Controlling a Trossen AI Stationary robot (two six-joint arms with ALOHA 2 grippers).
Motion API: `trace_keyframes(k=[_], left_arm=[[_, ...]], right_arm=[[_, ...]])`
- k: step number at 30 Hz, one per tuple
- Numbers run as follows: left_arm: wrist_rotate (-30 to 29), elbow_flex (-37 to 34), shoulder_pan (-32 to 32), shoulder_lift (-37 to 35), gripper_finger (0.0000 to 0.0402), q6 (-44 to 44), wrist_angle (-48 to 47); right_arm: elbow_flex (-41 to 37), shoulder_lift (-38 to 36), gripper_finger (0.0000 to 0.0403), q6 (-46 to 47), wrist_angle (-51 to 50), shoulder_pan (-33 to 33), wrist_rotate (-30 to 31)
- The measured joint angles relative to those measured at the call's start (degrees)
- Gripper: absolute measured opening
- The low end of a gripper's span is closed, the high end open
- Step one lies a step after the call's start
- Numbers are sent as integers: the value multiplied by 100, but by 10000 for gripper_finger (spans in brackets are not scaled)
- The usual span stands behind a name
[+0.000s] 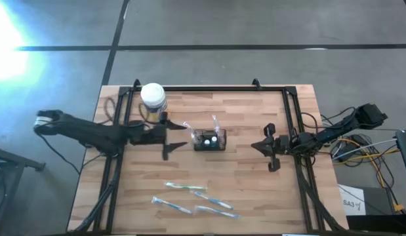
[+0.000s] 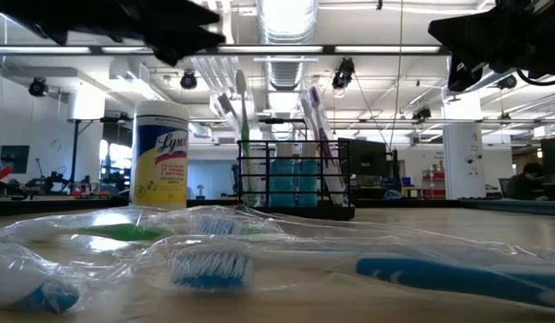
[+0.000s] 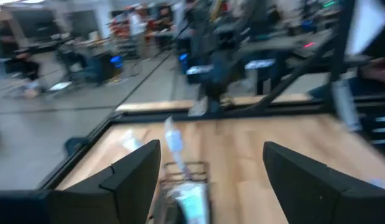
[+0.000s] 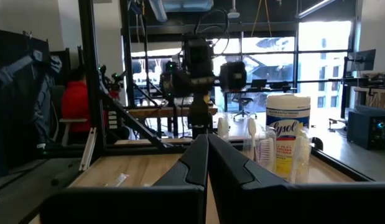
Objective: Pick & Place toothbrushing station
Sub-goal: Put the green toothbrush into the wire organizer
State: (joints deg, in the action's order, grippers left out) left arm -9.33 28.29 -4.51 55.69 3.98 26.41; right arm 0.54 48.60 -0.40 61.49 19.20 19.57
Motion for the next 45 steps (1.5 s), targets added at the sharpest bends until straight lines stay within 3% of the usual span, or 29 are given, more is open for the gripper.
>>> trace_keyframes(k=[7, 10, 13, 17, 19, 32, 36, 40, 45], left_arm=[[724, -20, -89, -1571, 284, -191, -1477], [783, -53, -170, -1953, 256, -163, -1896], [800, -182, -221, -2163, 186, -150, -1957], [793, -477, -215, -2424, 56, -77, -1946], [770, -672, -200, -2558, 16, -33, -1927], [557, -1481, -192, -3391, 7, -221, -1743], [611, -1558, -192, -3625, 4, -406, -1774], [665, -1575, -192, -3740, 12, -448, -1882], [621, -1636, -188, -3761, 7, -322, -1846]], right_arm=[[0, 0, 8, 23, 2, 0, 0], [0, 0, 8, 24, 4, 0, 0], [0, 0, 8, 24, 4, 0, 0], [0, 0, 8, 36, 4, 0, 2], [0, 0, 8, 42, 4, 0, 2], [0, 176, 8, 53, 44, 0, 12], [34, 372, 8, 661, -4, 4, -47], [729, 786, 8, 876, -1045, 4, -33], [2393, 1657, 8, 894, -3048, 4, -24]])
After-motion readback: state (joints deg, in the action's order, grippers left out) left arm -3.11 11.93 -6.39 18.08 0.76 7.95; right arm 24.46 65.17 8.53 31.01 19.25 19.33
